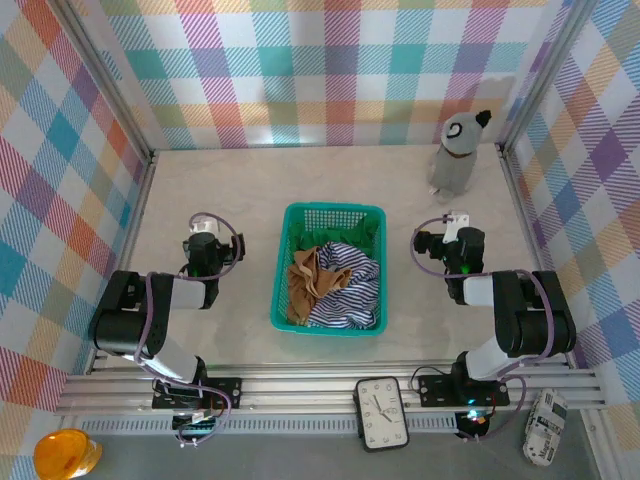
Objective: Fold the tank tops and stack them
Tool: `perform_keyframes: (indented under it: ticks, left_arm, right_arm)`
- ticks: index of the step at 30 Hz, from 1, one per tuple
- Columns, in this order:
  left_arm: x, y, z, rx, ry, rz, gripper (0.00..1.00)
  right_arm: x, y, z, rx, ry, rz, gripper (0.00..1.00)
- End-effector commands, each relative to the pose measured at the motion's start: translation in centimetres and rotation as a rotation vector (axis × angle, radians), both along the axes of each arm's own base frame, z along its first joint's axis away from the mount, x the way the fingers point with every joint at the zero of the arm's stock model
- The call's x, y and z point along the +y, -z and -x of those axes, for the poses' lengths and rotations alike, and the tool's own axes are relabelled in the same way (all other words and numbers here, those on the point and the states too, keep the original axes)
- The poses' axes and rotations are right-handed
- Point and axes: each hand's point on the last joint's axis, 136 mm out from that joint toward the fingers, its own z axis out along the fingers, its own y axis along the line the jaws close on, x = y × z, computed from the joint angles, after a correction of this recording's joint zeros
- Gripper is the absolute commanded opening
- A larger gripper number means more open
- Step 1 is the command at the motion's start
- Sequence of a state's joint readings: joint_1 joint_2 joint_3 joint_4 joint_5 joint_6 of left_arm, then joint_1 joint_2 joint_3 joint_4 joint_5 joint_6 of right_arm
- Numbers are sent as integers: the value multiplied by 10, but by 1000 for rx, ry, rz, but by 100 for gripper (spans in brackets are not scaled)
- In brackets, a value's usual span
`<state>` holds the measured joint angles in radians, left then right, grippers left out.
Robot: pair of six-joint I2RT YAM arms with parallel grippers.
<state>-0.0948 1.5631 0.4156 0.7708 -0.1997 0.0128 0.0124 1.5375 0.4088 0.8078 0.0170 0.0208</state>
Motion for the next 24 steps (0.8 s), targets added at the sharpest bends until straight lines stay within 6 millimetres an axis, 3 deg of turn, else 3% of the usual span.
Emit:
perform_keyframes:
  ticks: [1,19,24]
  left_arm:
    - [1,-9,-5,-41,2,11,100]
    - [0,-10,-5,-43,4,12,100]
    - [-6,-36,-7,-6,35,-4,100]
  right_arm:
    - [2,-7,-2,-29,-18,0,99]
    - [1,-8,-2,-34,-21,-13,99]
    - [0,-41,5,-44,-17,-8,99]
